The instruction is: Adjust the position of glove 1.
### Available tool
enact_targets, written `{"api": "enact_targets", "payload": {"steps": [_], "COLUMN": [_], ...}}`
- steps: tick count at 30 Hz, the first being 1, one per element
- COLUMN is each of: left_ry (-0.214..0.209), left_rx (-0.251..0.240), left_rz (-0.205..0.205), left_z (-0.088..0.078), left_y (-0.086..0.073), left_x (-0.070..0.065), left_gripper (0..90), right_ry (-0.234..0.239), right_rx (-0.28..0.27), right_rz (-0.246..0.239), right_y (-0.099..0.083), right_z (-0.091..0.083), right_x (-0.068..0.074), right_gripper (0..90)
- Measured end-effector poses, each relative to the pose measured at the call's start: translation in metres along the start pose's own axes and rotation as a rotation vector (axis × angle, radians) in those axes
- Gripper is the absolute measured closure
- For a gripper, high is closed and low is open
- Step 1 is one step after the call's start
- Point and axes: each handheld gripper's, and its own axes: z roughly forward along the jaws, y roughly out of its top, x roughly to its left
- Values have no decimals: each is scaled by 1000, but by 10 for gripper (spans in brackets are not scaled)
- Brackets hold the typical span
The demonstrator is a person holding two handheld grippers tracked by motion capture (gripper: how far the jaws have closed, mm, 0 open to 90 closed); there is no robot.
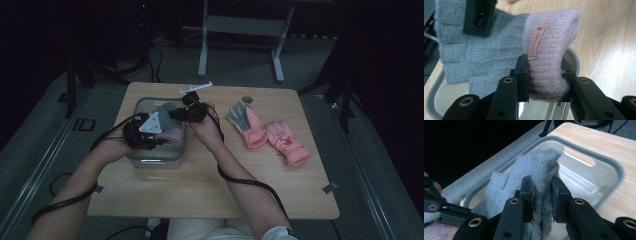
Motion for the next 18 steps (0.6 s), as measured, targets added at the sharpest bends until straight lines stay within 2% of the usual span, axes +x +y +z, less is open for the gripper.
{"api": "enact_targets", "payload": {"steps": [4, 7, 12, 18], "left_ry": [1, -15, -38, -67], "left_rx": [32, 59, 91, 176], "left_rz": [-8, -29, -53, -37], "left_z": [8, 18, 34, 53], "left_y": [-12, -20, -28, -32], "left_x": [5, 9, 16, 23], "left_gripper": [680, 680, 680, 680], "right_ry": [6, 2, -4, -20], "right_rx": [8, 19, 49, 101], "right_rz": [6, 21, 62, 75], "right_y": [2, -2, -9, -15], "right_z": [18, 33, 53, 73], "right_x": [0, -1, -12, -21], "right_gripper": [744, 744, 743, 740]}}
